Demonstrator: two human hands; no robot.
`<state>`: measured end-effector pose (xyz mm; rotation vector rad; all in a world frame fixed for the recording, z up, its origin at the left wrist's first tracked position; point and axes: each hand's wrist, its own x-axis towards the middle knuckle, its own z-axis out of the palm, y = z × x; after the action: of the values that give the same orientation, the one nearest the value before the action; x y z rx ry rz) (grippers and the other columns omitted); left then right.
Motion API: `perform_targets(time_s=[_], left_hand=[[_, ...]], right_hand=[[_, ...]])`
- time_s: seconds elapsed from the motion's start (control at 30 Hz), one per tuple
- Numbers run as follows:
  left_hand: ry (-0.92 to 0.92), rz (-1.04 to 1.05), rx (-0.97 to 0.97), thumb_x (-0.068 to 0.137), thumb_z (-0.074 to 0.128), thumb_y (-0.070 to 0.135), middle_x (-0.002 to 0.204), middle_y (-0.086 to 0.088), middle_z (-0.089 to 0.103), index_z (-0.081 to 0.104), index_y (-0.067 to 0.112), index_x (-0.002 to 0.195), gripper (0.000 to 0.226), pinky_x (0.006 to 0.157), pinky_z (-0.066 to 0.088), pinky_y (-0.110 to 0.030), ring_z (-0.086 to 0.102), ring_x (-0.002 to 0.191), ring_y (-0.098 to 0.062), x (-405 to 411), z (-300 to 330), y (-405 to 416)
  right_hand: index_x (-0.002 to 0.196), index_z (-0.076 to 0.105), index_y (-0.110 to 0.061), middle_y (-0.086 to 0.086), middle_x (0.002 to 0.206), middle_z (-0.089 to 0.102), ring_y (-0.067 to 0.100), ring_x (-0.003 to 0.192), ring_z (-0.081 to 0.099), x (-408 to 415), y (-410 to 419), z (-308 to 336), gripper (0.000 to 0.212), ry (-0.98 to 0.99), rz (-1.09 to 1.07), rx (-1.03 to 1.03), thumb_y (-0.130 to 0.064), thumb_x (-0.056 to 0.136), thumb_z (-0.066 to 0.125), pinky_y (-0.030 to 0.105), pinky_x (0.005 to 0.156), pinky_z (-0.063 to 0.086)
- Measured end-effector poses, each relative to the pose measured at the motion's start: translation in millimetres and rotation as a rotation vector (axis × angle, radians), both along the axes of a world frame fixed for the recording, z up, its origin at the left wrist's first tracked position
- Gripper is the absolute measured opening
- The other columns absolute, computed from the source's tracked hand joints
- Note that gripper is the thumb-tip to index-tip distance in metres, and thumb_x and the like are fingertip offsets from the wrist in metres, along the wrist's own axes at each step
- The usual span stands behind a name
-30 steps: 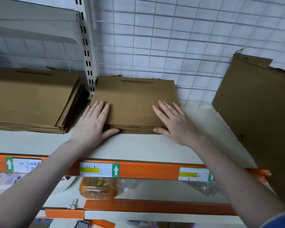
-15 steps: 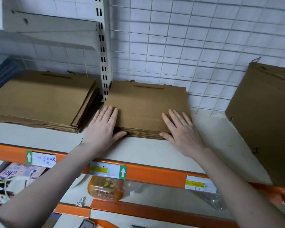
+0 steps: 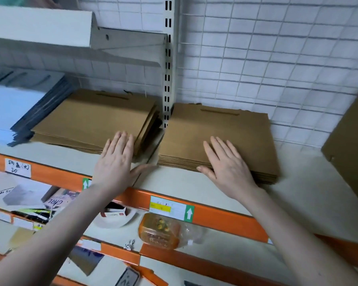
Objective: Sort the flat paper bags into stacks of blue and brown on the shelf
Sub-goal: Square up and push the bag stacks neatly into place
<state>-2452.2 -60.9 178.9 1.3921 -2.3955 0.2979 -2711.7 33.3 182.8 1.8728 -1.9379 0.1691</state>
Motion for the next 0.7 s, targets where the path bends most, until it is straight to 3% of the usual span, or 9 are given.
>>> perform_targets(time_s=[0.1,0.2,0.3,0.43,0.57,0.7], left_hand=[[0.056,0.040,0.020,0.072,0.013,0.078,0.156,-0.016,0.013,0.016,0.003,0.149,0.107,0.117,0.000,-0.034,0.006,0.146,-0.026,28,0,-16],[0.095,0.042,0.025,0.065,0.013,0.075,0.158,-0.014,0.006,0.009,0.006,0.150,0.110,0.116,-0.004,-0.032,-0.001,0.147,-0.023,61,0,-36],[0.103,0.015,0.051,0.066,0.015,0.083,0.158,-0.014,0.006,0.009,0.006,0.150,0.115,0.116,-0.004,-0.033,0.000,0.146,-0.023,98,-3,-63],[0.077,-0.046,0.023,0.065,0.018,0.090,0.150,-0.023,0.028,0.029,0.000,0.145,0.121,0.115,0.012,-0.043,0.022,0.142,-0.034,147,-10,-110],[0.072,-0.068,0.027,0.065,0.064,0.068,0.152,-0.025,0.020,0.022,0.003,0.148,0.113,0.116,0.011,-0.046,0.014,0.143,-0.038,184,-12,-145],[0.046,-0.044,0.087,0.065,0.064,0.068,0.155,-0.025,0.006,0.007,0.010,0.151,0.118,0.117,0.006,-0.044,0.003,0.144,-0.039,205,-10,-165]], right_hand=[[0.135,0.048,-0.002,0.020,0.137,0.049,0.031,0.129,0.047,27,-19,3,0.073,0.030,0.018,-0.011,-0.055,0.094,0.020,0.047,0.109,0.032],[0.135,0.048,-0.002,0.021,0.137,0.049,0.032,0.129,0.047,58,-43,6,0.072,0.050,0.021,-0.016,-0.054,0.093,0.021,0.047,0.109,0.031],[0.135,0.048,-0.002,0.021,0.137,0.049,0.032,0.129,0.047,96,-68,9,0.071,0.063,-0.001,-0.034,-0.053,0.093,0.023,0.046,0.109,0.030],[0.135,0.048,-0.002,0.020,0.137,0.049,0.032,0.129,0.046,147,-100,8,0.071,0.077,-0.005,-0.021,-0.053,0.092,0.024,0.047,0.109,0.031],[0.138,0.045,-0.005,0.018,0.140,0.047,0.029,0.131,0.044,185,-120,0,0.074,0.158,-0.048,0.046,-0.057,0.092,0.020,0.043,0.110,0.025],[0.139,0.044,-0.005,0.020,0.140,0.047,0.031,0.130,0.046,208,-134,-8,0.075,0.188,-0.058,0.104,-0.058,0.091,0.020,0.046,0.108,0.030]])
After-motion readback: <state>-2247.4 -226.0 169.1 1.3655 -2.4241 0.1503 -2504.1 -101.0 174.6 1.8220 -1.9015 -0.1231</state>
